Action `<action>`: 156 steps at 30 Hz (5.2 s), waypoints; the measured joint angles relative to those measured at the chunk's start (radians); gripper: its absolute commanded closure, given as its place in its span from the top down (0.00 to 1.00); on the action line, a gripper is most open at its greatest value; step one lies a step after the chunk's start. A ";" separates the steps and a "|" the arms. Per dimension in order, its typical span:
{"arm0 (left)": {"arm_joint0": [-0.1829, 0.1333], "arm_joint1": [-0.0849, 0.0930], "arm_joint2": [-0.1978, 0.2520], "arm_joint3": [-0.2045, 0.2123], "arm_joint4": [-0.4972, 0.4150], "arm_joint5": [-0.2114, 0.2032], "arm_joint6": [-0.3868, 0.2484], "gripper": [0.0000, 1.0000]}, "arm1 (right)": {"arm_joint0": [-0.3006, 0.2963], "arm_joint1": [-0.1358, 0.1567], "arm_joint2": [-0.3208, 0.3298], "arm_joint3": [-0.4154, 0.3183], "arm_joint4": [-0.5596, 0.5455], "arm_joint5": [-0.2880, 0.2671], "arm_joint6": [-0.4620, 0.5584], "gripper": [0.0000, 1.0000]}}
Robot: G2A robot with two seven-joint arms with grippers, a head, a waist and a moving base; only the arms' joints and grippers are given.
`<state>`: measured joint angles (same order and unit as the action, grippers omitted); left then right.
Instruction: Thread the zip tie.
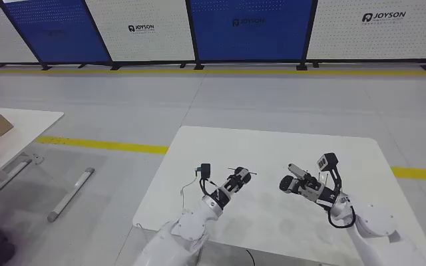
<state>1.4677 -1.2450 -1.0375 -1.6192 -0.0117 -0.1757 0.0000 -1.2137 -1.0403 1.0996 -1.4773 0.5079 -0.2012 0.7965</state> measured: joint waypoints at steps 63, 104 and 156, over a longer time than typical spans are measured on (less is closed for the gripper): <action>0.101 0.015 -0.052 -0.199 0.174 0.033 -0.011 0.00 | 0.042 0.039 0.093 -0.094 -0.217 0.254 0.153 1.00; 0.033 -0.014 0.079 -0.078 0.205 -0.015 -0.032 0.00 | 0.042 0.039 0.093 -0.094 -0.217 0.254 0.153 1.00; -0.015 -0.034 0.129 0.015 0.284 0.012 0.089 0.00 | 0.085 0.086 0.141 -0.302 -0.780 0.475 0.215 1.00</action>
<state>1.4530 -1.2788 -0.9084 -1.6043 0.2719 -0.1635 0.0894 -1.1282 -0.9545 1.2410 -1.7797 -0.2721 0.2738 1.0111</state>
